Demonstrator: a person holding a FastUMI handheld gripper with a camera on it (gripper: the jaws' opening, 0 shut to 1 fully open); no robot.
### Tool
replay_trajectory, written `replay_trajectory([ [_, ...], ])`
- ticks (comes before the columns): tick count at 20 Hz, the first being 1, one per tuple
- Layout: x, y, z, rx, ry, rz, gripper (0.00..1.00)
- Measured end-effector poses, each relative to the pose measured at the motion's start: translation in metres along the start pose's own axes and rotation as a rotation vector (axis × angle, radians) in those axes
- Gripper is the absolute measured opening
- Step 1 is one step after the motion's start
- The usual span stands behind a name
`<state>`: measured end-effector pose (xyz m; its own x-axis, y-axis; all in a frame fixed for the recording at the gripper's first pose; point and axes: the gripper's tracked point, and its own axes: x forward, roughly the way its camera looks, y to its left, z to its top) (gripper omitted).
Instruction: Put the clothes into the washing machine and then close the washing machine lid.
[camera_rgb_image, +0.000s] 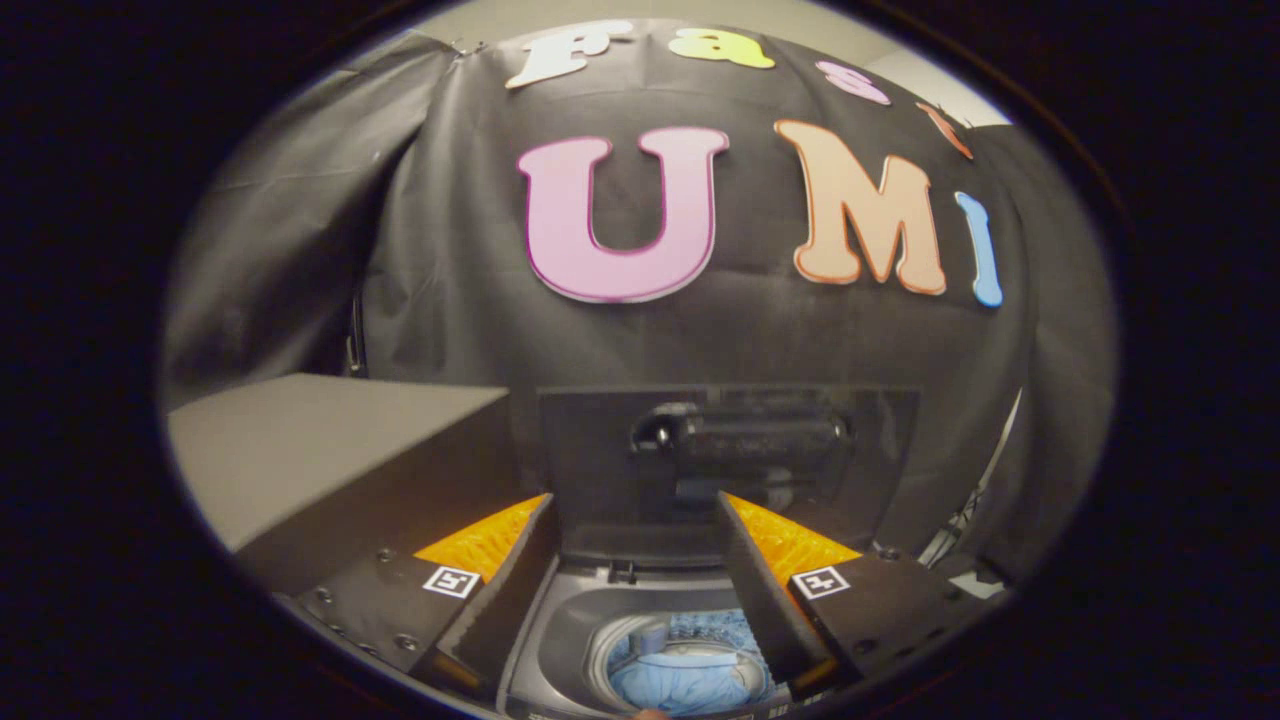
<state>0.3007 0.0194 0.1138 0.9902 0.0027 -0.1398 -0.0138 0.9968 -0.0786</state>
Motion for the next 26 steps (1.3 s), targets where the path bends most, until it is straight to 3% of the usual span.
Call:
replay_trajectory([
  [6,0.006,0.002,0.091,0.015,-0.185,0.016,0.97],
  [11,0.022,0.012,0.130,0.042,-0.268,0.069,0.96],
  [13,0.035,0.011,0.139,-0.008,-0.288,0.063,0.97],
  [18,0.089,-0.009,0.126,-0.215,-0.267,-0.034,0.97],
  [21,0.119,-0.021,0.106,-0.209,-0.221,-0.017,0.97],
  [23,0.131,-0.046,0.098,-0.216,-0.185,-0.083,0.97],
  [26,0.154,-0.072,0.068,-0.180,-0.114,-0.095,0.97],
])
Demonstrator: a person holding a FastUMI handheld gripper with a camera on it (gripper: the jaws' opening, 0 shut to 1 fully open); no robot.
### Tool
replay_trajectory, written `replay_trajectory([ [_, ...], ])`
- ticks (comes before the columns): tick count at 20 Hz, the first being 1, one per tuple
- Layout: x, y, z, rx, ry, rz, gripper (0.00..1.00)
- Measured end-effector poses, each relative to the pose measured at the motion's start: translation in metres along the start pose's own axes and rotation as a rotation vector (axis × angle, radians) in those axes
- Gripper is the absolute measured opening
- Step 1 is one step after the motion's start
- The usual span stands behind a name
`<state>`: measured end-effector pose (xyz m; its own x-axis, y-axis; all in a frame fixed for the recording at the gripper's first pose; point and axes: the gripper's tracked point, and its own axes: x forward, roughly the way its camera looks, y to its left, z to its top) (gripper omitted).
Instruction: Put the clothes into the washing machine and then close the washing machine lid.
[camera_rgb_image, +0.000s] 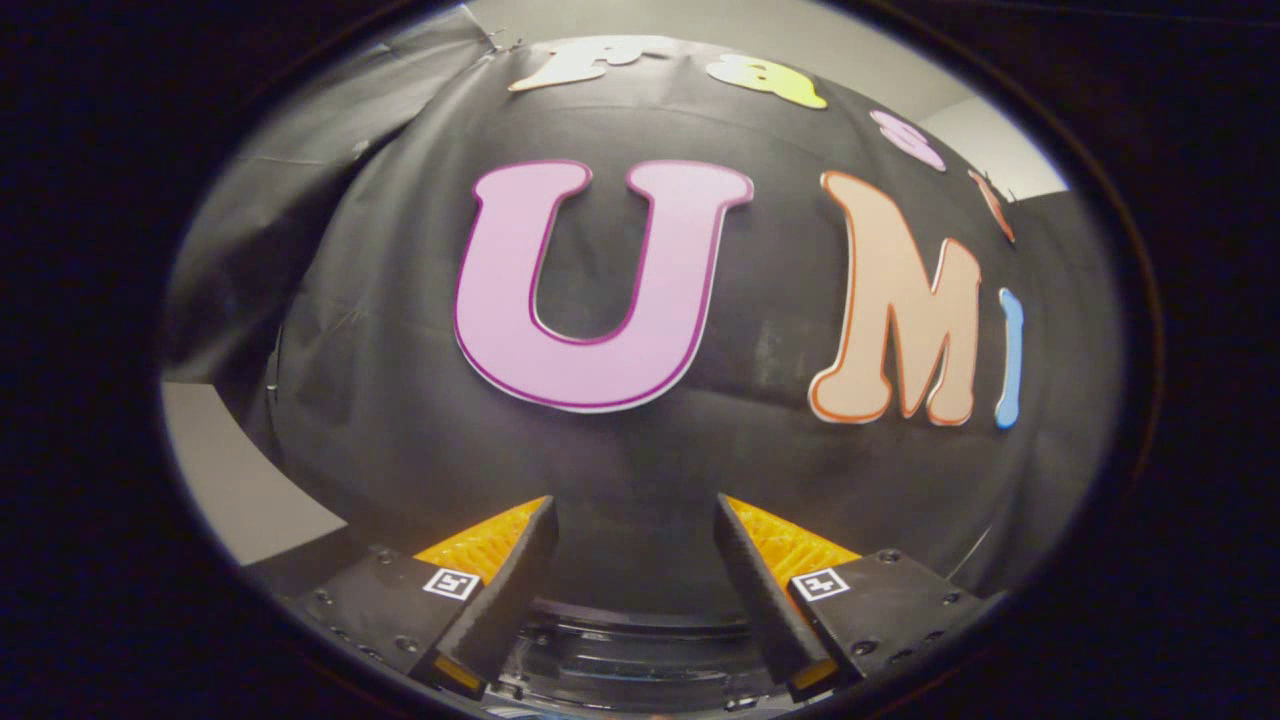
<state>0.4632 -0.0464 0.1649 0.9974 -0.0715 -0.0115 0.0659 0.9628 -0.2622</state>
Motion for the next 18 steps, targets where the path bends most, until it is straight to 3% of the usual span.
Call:
replay_trajectory([
  [1,0.008,-0.011,-0.017,-0.004,0.059,-0.038,0.97],
  [3,0.011,-0.012,-0.033,0.185,0.107,0.000,0.97],
  [4,0.010,-0.012,-0.018,0.219,0.037,-0.001,0.97],
  [6,0.012,-0.016,-0.025,0.162,0.028,0.000,0.96],
  [12,0.005,-0.015,-0.024,0.187,0.024,-0.026,0.95],
  [16,-0.018,-0.021,-0.009,0.198,-0.170,-0.082,0.94],
  [18,-0.021,-0.023,-0.012,0.202,-0.175,-0.087,0.94],
])
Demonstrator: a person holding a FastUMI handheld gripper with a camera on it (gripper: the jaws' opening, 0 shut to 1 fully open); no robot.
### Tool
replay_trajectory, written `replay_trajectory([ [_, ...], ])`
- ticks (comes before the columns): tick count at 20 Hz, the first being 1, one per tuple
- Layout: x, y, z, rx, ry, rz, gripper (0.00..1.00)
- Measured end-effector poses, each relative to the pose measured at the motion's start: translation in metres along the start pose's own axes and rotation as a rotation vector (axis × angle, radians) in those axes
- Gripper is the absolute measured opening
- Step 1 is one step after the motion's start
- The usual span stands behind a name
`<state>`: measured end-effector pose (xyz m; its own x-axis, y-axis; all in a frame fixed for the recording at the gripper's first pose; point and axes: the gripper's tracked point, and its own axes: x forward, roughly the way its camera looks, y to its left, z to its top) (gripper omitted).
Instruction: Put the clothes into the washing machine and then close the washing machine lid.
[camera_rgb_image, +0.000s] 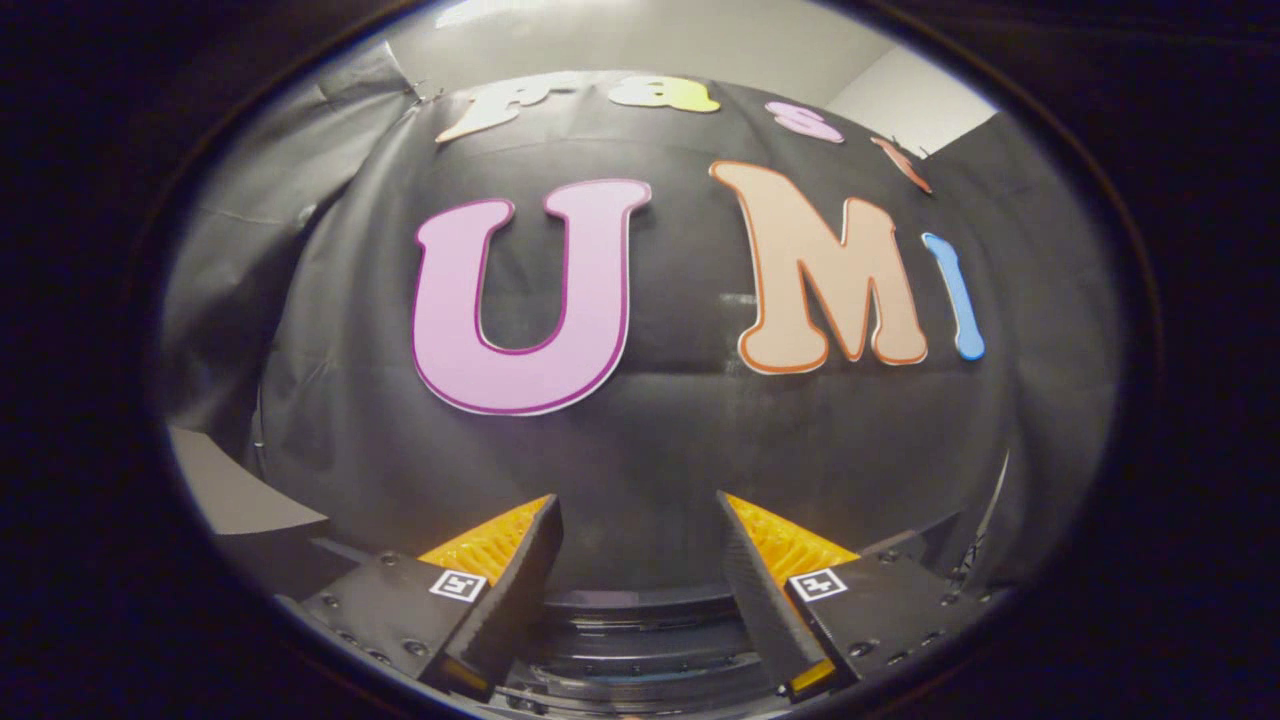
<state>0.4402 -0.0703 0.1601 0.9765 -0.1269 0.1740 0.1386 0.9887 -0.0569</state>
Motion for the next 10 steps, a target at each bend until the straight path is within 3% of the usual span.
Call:
replay_trajectory([
  [10,-0.029,-0.004,-0.007,-0.020,0.140,-0.045,0.94],
])
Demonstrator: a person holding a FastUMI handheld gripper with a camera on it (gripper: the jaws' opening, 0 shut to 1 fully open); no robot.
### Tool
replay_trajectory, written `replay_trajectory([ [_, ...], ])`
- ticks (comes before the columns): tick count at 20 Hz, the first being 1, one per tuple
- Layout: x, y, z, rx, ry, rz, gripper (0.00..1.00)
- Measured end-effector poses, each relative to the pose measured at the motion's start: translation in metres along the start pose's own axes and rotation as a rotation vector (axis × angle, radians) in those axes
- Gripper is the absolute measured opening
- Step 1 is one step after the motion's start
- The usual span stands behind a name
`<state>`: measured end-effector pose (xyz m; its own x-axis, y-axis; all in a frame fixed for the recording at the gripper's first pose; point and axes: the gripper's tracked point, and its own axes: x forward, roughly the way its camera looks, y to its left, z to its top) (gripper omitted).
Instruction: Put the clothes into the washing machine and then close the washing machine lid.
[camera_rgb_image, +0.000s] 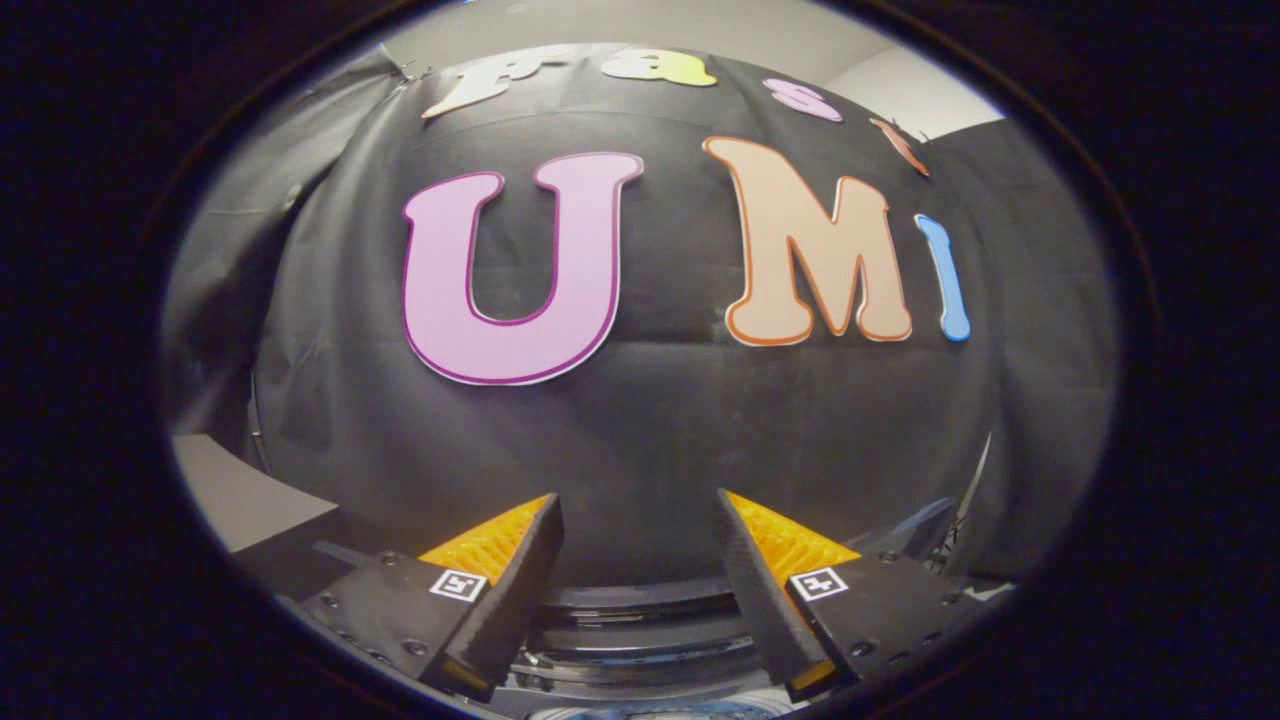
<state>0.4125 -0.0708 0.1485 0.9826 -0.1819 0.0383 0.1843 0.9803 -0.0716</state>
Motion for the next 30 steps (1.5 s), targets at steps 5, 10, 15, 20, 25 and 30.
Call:
replay_trajectory([
  [5,-0.018,-0.003,-0.004,-0.003,0.013,0.001,0.94],
  [10,-0.028,-0.004,-0.003,0.008,0.008,-0.005,0.94],
  [15,-0.035,-0.005,-0.004,0.009,-0.018,-0.001,0.94],
  [20,-0.043,-0.006,-0.006,0.005,-0.007,-0.004,0.94],
  [25,-0.051,-0.006,-0.008,0.007,-0.023,-0.002,0.94],
  [30,-0.059,-0.007,-0.011,0.005,-0.019,-0.006,0.94],
])
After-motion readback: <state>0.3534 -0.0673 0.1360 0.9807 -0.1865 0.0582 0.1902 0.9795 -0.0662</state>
